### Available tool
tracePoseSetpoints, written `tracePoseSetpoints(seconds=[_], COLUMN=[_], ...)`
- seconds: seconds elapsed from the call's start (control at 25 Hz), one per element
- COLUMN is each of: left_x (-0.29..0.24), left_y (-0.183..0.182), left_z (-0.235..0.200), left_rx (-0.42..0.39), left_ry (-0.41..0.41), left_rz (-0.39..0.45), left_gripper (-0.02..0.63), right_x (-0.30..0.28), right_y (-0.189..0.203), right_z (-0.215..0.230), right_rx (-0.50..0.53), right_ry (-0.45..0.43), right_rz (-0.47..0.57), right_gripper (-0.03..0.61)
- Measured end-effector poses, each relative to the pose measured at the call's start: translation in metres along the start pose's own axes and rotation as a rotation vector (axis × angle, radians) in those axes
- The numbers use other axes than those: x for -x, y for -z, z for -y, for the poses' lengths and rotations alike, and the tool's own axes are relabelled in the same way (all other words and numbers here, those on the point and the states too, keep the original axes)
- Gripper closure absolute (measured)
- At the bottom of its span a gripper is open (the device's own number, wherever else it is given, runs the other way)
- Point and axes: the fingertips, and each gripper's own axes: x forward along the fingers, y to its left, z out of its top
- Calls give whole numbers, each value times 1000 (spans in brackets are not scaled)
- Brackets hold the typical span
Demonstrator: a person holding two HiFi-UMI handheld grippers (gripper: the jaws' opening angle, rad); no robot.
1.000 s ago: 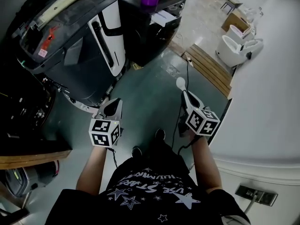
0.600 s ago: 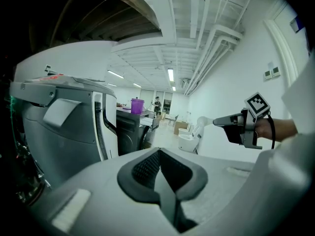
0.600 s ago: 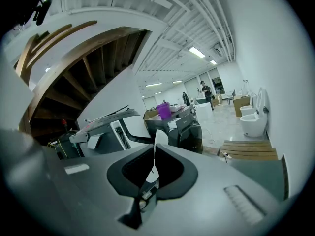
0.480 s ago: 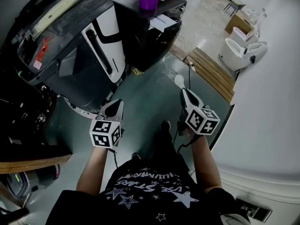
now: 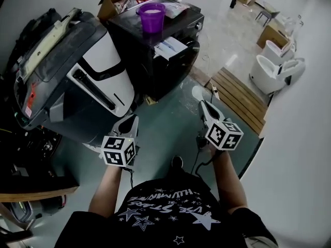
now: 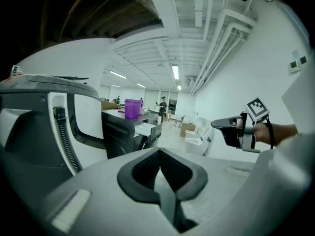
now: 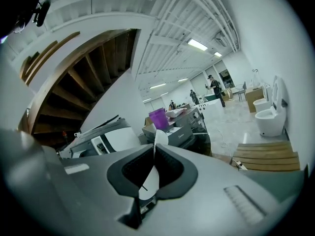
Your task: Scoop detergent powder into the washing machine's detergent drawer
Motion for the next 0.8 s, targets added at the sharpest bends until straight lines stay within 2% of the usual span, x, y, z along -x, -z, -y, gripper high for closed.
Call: tracePoseSetpoints(seconds=[0.16,0.36,0.8], left_x=[-51,-89,-134], left_y=[-24,-38,-62], left_z=[11,16,-11], left_rx=[7,43,87], left_ry=[-34,-81,-134], left_rz=[15,18,18], left_gripper=[612,612,613], right_x=[-33,-62,-134], right_y=[-34,-55,-74], right_z=[40,73,83], right_rx=[5,4,-16], right_ry=[-48,-87,-161], right_rz=[-5,-22,-57], right_gripper=[543,543,543])
